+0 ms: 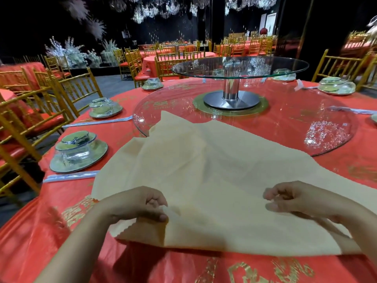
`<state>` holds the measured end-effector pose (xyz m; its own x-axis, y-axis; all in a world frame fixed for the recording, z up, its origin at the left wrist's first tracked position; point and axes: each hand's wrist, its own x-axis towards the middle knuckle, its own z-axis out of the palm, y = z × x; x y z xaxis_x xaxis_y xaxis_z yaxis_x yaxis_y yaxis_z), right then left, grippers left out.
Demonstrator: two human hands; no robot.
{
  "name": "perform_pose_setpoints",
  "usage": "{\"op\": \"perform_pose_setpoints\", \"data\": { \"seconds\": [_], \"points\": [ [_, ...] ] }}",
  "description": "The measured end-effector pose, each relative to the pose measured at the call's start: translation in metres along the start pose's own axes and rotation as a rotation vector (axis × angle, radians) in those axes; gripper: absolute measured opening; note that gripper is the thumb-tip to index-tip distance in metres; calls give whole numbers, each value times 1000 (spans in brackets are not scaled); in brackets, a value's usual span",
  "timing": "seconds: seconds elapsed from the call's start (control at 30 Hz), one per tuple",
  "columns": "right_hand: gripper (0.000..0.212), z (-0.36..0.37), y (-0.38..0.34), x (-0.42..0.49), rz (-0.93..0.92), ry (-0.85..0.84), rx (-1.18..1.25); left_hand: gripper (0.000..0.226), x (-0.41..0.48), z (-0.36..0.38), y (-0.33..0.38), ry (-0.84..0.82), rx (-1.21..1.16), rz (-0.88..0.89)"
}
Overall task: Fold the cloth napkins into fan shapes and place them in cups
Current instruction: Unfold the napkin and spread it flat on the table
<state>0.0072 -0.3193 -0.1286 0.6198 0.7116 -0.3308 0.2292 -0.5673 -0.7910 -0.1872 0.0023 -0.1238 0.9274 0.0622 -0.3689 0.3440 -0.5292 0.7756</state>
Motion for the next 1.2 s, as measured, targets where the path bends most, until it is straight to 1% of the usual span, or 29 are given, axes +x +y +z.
{"op": "perform_pose_setpoints", "data": {
  "seconds": [0.07, 0.1, 0.13, 0.23, 0.3, 0.37, 0.4, 0.43, 0.5, 0.57, 0.63, 0.7, 0.73, 0.77, 0.83, 0.9, 0.93, 1.0, 1.07, 1.1, 1.13, 1.2],
  "points": [
    [37, 6, -4, 3, -55, 20, 20, 13, 4, 6, 2, 35, 26, 34],
    [28, 5, -6, 3, -101, 66, 13, 14, 4, 7, 3, 86, 1, 77],
    [23, 1, -9, 4, -149, 142, 3, 15, 4, 6, 4, 170, -39, 128],
    [16, -16, -19, 11, -284, 473, -43, 15, 13, -3, 8, 502, -108, 269],
    [13, -28, -26, 25, -342, 641, -28, 19, 25, -8, 17, 661, -91, 337],
    [8, -37, -33, 49, -322, 756, -75, 24, 44, -13, 25, 809, -25, 332],
    [4, -41, -36, 62, -291, 793, -121, 24, 54, -16, 26, 868, 6, 310],
    [10, -42, -39, 74, -242, 817, -164, 20, 64, -18, 27, 910, 35, 276],
    [28, -38, -39, 93, -169, 806, -228, 13, 81, -20, 27, 950, 68, 202],
    [35, -25, -37, 98, -184, 806, -361, 11, 93, -22, 26, 958, 57, 144],
    [30, -6, -36, 91, -291, 792, -454, 12, 99, -25, 27, 972, 30, 110],
    [22, 13, -37, 80, -352, 697, -544, 11, 105, -28, 28, 990, 8, 117],
    [24, 21, -37, 77, -351, 640, -593, 11, 107, -29, 28, 994, -4, 121],
    [28, 25, -35, 77, -335, 594, -630, 11, 109, -30, 29, 995, -14, 118],
    [40, 25, -31, 85, -310, 561, -669, 11, 111, -30, 30, 997, -2, 103],
    [59, 19, -25, 100, -256, 506, -740, 12, 111, -32, 31, 1006, 17, 109],
    [65, 15, -23, 108, -214, 466, -772, 15, 110, -34, 30, 1007, 21, 123],
    [67, 8, -21, 121, -131, 424, -786, 24, 104, -40, 25, 1037, 76, 144],
    [70, 2, -20, 130, -89, 435, -773, 31, 97, -47, 13, 1110, 183, 93],
    [71, 0, -21, 133, -69, 433, -773, 33, 92, -50, 7, 1128, 214, 39],
    [70, -2, -21, 135, -54, 420, -779, 37, 88, -53, 0, 1113, 212, -28],
    [68, -5, -22, 136, -53, 389, -770, 49, 79, -58, -12, 1002, 151, -142]
  ]
}}
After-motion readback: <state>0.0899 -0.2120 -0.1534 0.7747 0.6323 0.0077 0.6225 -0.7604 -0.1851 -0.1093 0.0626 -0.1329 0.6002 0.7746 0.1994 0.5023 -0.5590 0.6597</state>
